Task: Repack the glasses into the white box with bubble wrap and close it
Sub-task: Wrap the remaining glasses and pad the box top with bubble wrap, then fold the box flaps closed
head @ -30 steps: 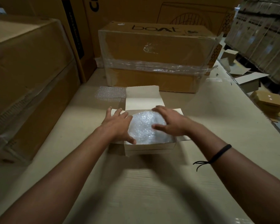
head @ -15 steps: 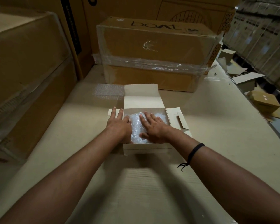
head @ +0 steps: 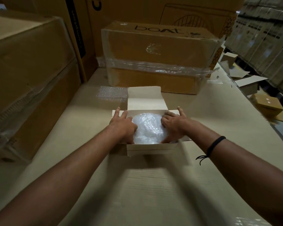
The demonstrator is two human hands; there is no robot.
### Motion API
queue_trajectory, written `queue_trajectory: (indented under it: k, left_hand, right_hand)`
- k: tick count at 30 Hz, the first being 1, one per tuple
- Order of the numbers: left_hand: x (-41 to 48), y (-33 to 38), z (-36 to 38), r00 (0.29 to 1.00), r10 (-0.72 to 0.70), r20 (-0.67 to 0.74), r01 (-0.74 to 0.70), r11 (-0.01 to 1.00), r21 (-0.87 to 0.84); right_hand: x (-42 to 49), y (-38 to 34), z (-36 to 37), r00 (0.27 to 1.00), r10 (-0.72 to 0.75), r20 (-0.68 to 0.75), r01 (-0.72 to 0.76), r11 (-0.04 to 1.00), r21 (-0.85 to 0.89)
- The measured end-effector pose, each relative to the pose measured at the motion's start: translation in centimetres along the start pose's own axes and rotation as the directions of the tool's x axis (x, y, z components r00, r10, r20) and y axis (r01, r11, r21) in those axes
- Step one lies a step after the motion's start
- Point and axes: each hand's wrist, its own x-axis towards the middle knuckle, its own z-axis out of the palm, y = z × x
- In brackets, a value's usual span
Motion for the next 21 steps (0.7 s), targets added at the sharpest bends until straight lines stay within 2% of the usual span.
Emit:
queue_trajectory:
  k: [5,9,11,13,17,21]
  left_hand:
    - [0.4,0.1,0.2,1.000,-0.013,0.001,0.013,1.000,-0.010]
    - [-0.5,-0.4,-0.2,0.995,-0.052,-0.082,0.042,0.992,-0.116]
    - [-1.1,-0.6,-0.4,0.992,-0.072,-0.101,0.056,0.987,-0.151]
    - [-1.3,-0.2,-0.3,0.995,-0.054,-0.080,0.043,0.991,-0.130]
    - [-0.9,0.2,0.5,0.995,-0.038,-0.095,0.026,0.992,-0.127]
    - [-1.4,-0.1,0.4,0.992,-0.066,-0.106,0.048,0.985,-0.166]
  right_hand:
    - [-0.2,-0.1,0.4,1.000,0.002,-0.016,-0.002,1.000,0.023]
    - [-1.4,-0.2,-0.1,0.969,-0.034,-0.245,0.089,0.972,0.215]
    - [-1.7,-0.9,0.1,0.936,-0.121,-0.332,0.199,0.956,0.215]
    - [-1.6,-1.6,0.2,0.936,-0.189,-0.298,0.258,0.942,0.213]
    - [-1.2,-1.7,-0.2,0.959,-0.204,-0.194,0.250,0.935,0.253]
    - [-1.6,-1.8,-0.6,0.967,-0.202,-0.153,0.240,0.927,0.288]
